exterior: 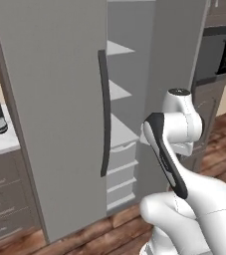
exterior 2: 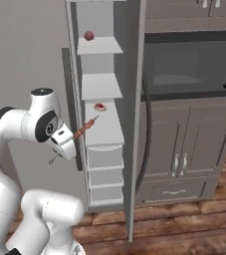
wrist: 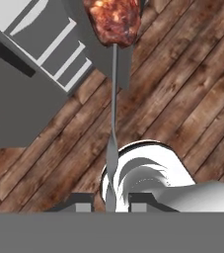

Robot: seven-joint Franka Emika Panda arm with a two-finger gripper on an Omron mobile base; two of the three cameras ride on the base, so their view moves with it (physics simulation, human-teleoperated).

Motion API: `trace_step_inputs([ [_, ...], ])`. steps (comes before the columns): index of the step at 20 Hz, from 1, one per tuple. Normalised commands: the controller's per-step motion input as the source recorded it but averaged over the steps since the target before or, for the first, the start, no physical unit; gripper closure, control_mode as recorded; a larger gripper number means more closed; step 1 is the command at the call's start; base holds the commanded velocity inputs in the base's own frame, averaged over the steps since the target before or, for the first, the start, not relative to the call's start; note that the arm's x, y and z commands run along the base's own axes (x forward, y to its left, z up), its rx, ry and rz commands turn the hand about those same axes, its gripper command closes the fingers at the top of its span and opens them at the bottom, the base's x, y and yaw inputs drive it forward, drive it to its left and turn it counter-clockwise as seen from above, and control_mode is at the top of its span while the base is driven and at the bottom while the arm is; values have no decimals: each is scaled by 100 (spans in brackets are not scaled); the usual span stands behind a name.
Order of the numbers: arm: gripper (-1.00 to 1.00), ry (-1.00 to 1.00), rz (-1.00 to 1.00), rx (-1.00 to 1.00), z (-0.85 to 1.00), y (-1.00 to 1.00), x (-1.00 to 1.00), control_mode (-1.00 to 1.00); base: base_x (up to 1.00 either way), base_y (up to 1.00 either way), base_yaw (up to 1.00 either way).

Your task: Store the kebab skewer in the freezer for long-term storage. Close the freezer door after placing the cooked food.

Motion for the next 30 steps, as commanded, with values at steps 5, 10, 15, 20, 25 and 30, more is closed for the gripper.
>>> trace_step_inputs([
  [5, 100, 0, 0, 0, 0, 0, 0, 100, 35, -2, -6],
  [10, 100, 0, 0, 0, 0, 0, 0, 100, 37, -2, -5],
  [15, 100, 0, 0, 0, 0, 0, 0, 100, 45, -6, -9],
  [20, 100, 0, 0, 0, 0, 0, 0, 100, 43, -5, -9],
  [25, 100, 0, 0, 0, 0, 0, 0, 100, 34, -14, -6],
  [30, 100, 0, 0, 0, 0, 0, 0, 100, 33, -26, -12],
])
